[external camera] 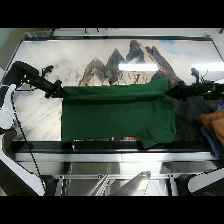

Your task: Fold the shirts.

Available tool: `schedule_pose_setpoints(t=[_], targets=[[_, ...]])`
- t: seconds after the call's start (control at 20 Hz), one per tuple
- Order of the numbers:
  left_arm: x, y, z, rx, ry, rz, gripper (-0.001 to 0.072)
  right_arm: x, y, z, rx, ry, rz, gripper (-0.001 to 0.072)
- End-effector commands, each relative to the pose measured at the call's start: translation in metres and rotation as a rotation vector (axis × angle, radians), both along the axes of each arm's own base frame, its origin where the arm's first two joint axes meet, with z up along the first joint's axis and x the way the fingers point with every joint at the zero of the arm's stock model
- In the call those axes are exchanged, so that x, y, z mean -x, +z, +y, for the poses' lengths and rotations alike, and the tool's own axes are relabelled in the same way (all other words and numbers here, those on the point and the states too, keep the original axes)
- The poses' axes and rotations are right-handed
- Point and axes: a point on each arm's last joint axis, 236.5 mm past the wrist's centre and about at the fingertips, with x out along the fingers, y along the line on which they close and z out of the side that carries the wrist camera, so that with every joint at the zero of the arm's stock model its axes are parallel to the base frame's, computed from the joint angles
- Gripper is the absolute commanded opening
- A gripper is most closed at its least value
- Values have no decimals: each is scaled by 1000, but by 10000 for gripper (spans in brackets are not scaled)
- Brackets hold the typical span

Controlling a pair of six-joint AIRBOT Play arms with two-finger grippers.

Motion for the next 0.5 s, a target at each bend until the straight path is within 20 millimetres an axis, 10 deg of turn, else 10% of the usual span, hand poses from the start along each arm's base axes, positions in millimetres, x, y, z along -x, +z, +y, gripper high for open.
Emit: schedule_pose_setpoints(t=[0.0, 0.15, 0.2, 0.25, 0.35, 0.45], targets=[[4, -8, -2, 3, 21, 27, 13, -3, -7, -6, 33, -19, 1, 26], [11, -6, -4, 11, 18, 60, 13, -2, -6, -5, 27, -17, 3, 66], [19, -3, -5, 24, -2, 89, 15, 0, -4, -3, 11, -16, 19, 257], [29, 2, -8, 43, -28, 123, 158, 5, -1, -1, -7, -3, 35, 378], [50, 13, -7, 68, -52, 222, 720, 18, 9, -1, -52, 27, 63, 371], [63, 25, -2, 72, -30, 304, 713, 25, 23, -12, -75, 12, 73, 371]])
